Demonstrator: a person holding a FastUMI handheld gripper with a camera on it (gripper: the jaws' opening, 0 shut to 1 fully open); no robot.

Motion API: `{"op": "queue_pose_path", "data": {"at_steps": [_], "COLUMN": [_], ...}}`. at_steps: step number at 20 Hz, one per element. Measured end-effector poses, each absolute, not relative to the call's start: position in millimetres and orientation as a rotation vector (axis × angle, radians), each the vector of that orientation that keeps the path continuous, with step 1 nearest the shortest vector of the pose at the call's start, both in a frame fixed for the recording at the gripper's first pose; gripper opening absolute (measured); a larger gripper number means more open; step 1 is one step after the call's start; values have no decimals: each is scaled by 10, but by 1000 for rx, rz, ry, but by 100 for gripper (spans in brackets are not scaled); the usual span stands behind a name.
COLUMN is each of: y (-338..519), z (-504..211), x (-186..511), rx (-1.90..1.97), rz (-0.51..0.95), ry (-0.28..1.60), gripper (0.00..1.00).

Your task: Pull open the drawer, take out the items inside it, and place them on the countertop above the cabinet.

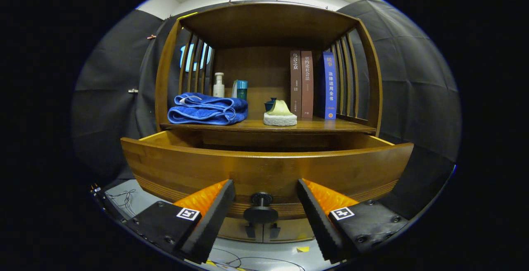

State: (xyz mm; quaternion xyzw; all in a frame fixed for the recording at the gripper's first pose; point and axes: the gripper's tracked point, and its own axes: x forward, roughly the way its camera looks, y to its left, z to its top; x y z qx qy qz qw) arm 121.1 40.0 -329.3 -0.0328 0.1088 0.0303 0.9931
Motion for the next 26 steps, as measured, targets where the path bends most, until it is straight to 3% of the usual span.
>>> {"op": "queue_pose_path", "data": {"at_steps": [18, 26], "y": [493, 491], "z": [-3373, -3376], "x": [2191, 2224], "rx": [-18, -26], "rz": [83, 74], "ry": [247, 231], "gripper": [99, 98]}}
